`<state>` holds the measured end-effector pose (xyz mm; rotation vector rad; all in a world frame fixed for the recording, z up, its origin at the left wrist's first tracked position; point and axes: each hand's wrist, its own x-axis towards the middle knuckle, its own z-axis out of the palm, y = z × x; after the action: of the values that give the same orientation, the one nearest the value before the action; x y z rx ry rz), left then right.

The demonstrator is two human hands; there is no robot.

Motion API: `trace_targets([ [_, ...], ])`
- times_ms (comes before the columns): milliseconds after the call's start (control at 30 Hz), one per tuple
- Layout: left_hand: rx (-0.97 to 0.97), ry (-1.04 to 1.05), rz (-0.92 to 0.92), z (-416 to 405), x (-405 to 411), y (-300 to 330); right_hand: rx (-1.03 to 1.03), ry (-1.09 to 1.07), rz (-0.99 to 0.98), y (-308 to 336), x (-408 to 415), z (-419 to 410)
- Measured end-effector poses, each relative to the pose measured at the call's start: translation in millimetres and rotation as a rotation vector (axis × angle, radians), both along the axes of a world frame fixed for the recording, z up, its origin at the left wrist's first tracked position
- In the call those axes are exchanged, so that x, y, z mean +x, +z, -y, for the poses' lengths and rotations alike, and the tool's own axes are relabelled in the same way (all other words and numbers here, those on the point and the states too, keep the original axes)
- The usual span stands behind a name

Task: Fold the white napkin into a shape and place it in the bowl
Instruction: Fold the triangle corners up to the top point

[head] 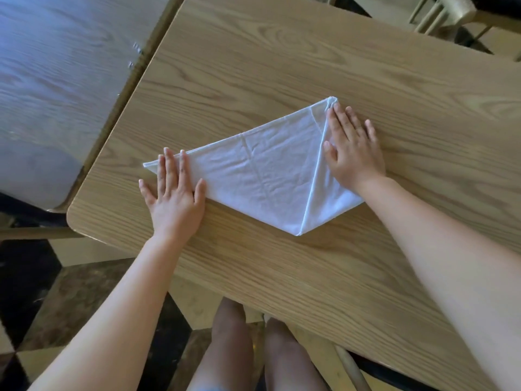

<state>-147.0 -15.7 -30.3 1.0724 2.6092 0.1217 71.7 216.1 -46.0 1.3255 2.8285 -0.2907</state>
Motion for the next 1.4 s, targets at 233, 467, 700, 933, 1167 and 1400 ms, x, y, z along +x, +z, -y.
trace_targets([
  [233,0.039,0.021,-0.088,-0.5,-22.7,18.5,0.004,0.008,0.002,0.9,-0.1,1.2],
  [467,-0.018,0.201,0.128,-11.7,-68.1,41.4,0.0,0.002,-0.005,2.0,-1.5,1.5],
  [700,0.33,0.369,0.431,-17.6,-64.9,60.0,0.004,0.002,0.011,3.9,-1.8,2.0],
  [933,0.766,0.403,0.717,-67.2,8.4,96.4,0.011,-0.01,-0.032,11.6,-2.7,-1.4],
  [1167,0.749,0.326,0.812,-117.9,73.5,86.7,-0.273,-0.122,-0.7,79.5,-28.4,20.7],
  [1400,0.801,0.103,0.937,-131.3,103.2,84.3,-0.559,-0.208,-0.825,87.9,-20.0,19.9],
])
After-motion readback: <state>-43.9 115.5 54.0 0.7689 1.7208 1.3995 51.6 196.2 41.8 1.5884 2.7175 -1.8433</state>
